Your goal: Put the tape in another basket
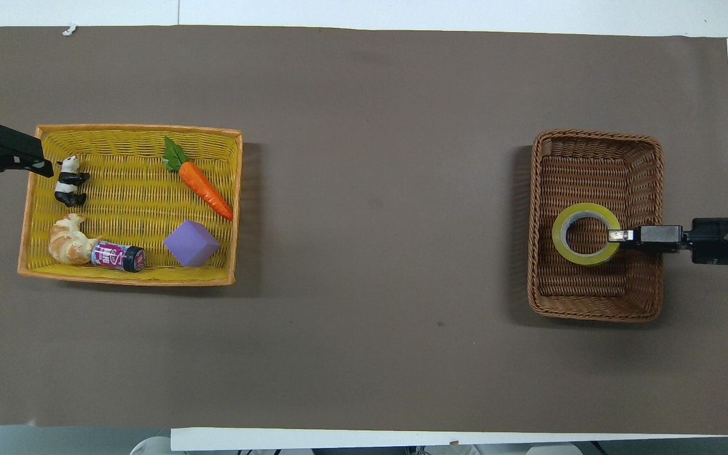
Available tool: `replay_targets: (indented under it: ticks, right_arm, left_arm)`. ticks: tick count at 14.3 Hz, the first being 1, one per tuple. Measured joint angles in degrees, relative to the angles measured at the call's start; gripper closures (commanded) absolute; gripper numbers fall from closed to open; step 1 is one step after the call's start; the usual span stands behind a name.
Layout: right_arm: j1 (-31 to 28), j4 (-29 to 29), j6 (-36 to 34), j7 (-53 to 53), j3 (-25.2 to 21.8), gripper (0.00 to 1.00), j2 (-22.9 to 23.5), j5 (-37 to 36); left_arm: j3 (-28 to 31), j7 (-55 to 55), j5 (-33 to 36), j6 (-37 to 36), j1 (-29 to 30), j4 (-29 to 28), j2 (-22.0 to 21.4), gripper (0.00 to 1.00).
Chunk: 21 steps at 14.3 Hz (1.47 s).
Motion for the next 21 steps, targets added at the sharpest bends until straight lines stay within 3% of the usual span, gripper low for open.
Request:
replay_targets:
  ticks: [4,13,17,21]
  right_arm:
    - [2.01,5.63,-0.02,1.96,0.30,0.00,-2.22,-7.61]
    - [14.27,13.58,-0.82,22.13,0.68,0.00,-11.43,-26.66]
    - [17.66,17.43,-6.61,29.37,0.86,0.00,-14.70,-36.78]
    - [17.73,23.10,-13.24,34.70,0.91,0.00,-15.14,-43.11]
  left_arm:
    - [0.00,0.24,0.00,1.28,-0.01,-0.63,-0.05,0.00]
    - [-3.53,2.62,3.40,1.54,0.15,-0.15,-0.92,0.00]
    - [-3.42,8.49,3.40,1.53,0.52,-0.15,-1.11,0.00]
    - [-3.27,12.20,3.37,1.51,1.35,-0.16,-1.10,0.00]
